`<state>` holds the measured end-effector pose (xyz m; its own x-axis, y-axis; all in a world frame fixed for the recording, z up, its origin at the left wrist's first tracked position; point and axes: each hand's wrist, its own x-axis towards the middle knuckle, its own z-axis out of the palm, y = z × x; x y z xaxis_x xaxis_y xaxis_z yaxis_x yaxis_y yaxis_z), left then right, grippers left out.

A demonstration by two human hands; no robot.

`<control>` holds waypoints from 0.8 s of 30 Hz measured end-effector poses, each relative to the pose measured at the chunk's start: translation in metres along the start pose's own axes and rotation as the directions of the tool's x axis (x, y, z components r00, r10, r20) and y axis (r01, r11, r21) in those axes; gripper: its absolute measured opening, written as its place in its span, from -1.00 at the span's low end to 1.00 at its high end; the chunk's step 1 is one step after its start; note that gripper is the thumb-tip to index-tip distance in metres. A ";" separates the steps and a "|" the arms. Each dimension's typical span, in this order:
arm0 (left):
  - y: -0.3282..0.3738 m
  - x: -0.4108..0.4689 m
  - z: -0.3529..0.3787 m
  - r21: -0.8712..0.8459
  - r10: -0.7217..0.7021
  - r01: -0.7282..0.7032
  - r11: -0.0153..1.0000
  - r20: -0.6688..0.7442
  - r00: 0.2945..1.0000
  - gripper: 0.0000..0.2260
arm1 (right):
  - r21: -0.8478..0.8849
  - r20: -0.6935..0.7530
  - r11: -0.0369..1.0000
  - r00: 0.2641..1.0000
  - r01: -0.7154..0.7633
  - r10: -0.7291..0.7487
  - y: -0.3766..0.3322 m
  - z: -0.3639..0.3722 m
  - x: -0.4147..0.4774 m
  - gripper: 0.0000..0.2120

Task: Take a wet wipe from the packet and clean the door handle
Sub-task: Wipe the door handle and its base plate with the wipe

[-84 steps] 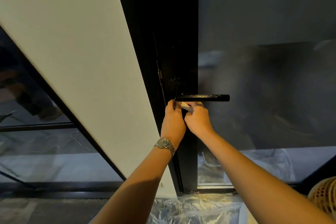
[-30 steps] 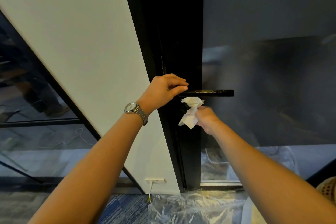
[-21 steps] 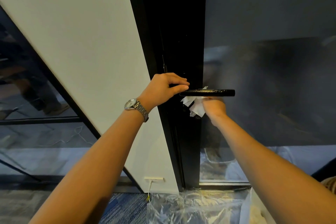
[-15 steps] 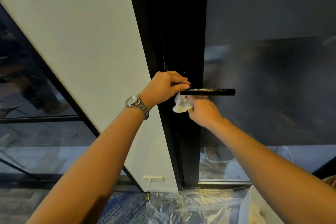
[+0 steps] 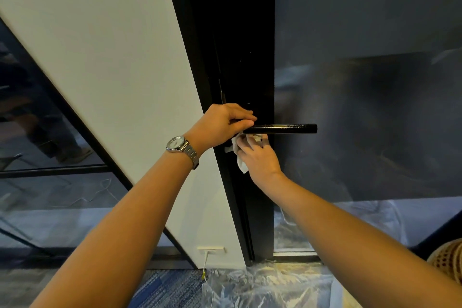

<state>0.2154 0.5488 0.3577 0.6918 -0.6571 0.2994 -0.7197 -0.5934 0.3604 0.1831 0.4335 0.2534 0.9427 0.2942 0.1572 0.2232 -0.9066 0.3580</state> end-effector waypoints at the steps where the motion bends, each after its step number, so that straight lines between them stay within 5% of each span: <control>1: -0.001 -0.001 0.000 -0.007 0.001 -0.001 1.000 0.001 1.000 -0.75 | 0.036 0.003 0.999 1.000 -0.024 0.024 -0.001 -0.001 -0.001 -0.35; 5: -0.002 -0.002 -0.001 -0.007 0.020 -0.020 1.000 0.023 1.000 -0.74 | 0.317 -0.021 0.926 0.975 -0.204 0.222 0.006 -0.007 0.001 -0.37; 9: -0.004 0.000 -0.002 0.001 0.024 -0.024 1.000 0.041 0.999 -0.74 | 0.213 -0.129 0.951 0.958 -0.226 0.257 0.000 -0.003 0.005 -0.31; 12: -0.005 0.000 -0.001 0.009 0.028 -0.028 1.000 0.043 0.999 -0.74 | 0.103 -0.095 0.988 0.987 -0.118 0.127 -0.012 0.005 0.005 -0.35; 17: -0.006 -0.002 -0.002 -0.008 0.034 -0.034 0.999 0.037 0.999 -0.73 | 0.330 -0.025 0.884 0.933 -0.331 0.358 -0.024 0.006 -0.002 -0.27; 19: -0.006 -0.002 -0.001 -0.013 0.028 -0.027 1.000 0.031 0.999 -0.73 | 0.525 -0.020 0.778 0.909 -0.345 0.417 -0.022 0.008 -0.003 -0.29; 22: -0.006 -0.002 0.001 -0.008 0.020 -0.019 1.000 0.028 0.999 -0.73 | 0.801 0.081 0.465 0.838 -0.377 0.540 -0.020 -0.001 -0.006 -0.42; 24: -0.006 -0.003 0.002 -0.019 0.010 -0.009 1.000 0.028 1.000 -0.73 | 0.933 0.266 0.041 0.761 -0.358 0.592 -0.017 -0.006 -0.003 -0.54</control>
<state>0.2178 0.5531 0.3533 0.6828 -0.6754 0.2784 -0.7248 -0.5783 0.3745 0.1746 0.4497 0.2526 0.9152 -0.3936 0.0864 -0.0976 -0.4245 -0.9001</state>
